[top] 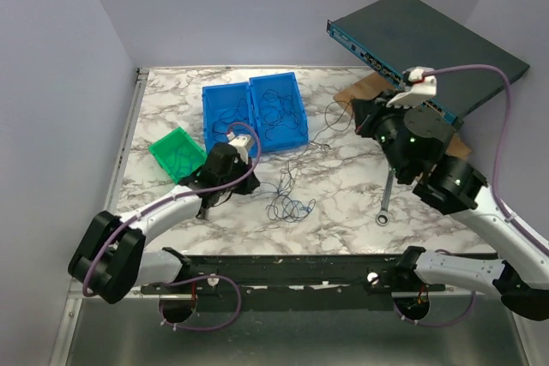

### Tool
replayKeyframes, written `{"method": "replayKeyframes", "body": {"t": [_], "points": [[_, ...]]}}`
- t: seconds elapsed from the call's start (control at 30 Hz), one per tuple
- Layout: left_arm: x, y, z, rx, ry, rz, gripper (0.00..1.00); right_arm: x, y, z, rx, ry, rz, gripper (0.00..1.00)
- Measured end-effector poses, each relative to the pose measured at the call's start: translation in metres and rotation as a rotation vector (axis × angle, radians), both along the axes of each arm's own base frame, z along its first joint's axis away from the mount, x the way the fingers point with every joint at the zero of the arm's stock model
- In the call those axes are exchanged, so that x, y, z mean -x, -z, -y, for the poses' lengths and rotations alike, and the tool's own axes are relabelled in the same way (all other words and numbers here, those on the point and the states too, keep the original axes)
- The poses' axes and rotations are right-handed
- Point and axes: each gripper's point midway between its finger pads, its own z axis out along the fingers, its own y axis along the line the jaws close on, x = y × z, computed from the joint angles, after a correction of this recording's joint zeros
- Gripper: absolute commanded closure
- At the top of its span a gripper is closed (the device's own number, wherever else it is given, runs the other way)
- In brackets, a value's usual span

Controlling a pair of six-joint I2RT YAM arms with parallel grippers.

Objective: Untangle the cables
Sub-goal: Untie the cable.

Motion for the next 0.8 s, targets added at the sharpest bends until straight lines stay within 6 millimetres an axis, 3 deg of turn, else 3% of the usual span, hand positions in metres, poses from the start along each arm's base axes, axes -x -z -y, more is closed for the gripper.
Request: {"method": "replayKeyframes", "body": {"t": [0.13,0.23,0.4,0.43,0.47,0.7,0.8], "points": [[-0.009,-0.012,-0.023,-0.033,-0.125,0.086,1.00,0.005,-0.042,0.029,-0.024,0.086,0.081,0.99],[-0.011,-0.025,-0.049,-0.042,-0.257,0.162,1.00,0.010,-0.062,0.052,-0.035,0.158,0.123,0.99],[-0.005,-0.048,-0.089,0.008,-0.444,0.316,1.00,0.017,-0.077,0.078,-0.042,0.241,0.161,0.99],[-0.002,-0.060,-0.110,0.053,-0.548,0.398,1.00,0.018,-0.082,0.086,-0.040,0.277,0.175,0.99],[-0.003,-0.064,-0.114,0.064,-0.579,0.411,1.00,0.017,-0.082,0.089,-0.032,0.295,0.177,0.99],[0.006,-0.080,-0.166,0.140,-0.890,0.471,1.00,0.018,-0.097,0.112,-0.026,0.415,0.221,0.99],[0.009,-0.079,-0.176,0.156,-0.946,0.487,1.00,0.024,-0.109,0.122,-0.064,0.430,0.257,0.99]]}}
